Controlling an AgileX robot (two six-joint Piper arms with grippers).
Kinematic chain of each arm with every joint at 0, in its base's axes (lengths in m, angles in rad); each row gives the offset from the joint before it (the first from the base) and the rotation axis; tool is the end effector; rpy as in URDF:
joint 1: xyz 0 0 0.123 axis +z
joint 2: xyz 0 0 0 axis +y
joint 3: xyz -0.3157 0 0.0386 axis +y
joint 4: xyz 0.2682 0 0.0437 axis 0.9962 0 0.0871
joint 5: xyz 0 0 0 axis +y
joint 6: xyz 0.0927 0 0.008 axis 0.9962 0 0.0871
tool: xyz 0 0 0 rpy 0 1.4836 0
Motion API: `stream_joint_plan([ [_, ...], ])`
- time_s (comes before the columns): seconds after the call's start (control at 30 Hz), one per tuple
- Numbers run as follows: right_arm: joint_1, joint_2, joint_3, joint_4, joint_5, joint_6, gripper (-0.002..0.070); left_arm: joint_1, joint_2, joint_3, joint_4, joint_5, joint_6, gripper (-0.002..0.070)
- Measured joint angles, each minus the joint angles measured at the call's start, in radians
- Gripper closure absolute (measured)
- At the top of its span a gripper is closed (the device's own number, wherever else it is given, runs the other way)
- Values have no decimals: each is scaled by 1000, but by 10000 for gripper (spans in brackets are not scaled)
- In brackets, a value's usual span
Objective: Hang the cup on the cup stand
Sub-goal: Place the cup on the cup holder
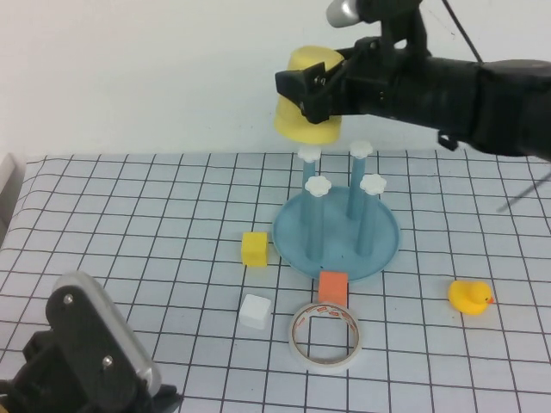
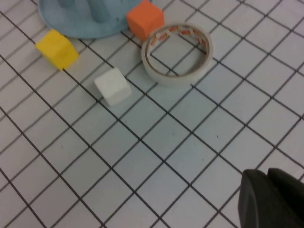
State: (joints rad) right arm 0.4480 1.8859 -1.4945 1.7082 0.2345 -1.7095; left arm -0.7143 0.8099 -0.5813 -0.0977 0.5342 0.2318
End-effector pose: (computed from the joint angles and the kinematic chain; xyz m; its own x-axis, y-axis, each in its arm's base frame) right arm 0.4290 0.2301 0.3250 -0.2433 -0.1142 -0.9632 -0.6208 0.7814 0.0641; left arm 0.1133 -0.1044 0.3020 -0.3656 0.5114 -0.7777 0.7455 0.6611 0.0843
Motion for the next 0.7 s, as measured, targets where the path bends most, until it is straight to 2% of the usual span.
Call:
stream_joint_plan([
  [0.17,0,128,-121,9,-112,-6,84,0,0,0,11,61,0,676],
  [0.33,0,227,-211,15,-124,-9,84,0,-2,0,44,111,0,676],
  [0.7,0,310,-244,19,-156,-11,73,0,-2,0,71,125,0,676],
])
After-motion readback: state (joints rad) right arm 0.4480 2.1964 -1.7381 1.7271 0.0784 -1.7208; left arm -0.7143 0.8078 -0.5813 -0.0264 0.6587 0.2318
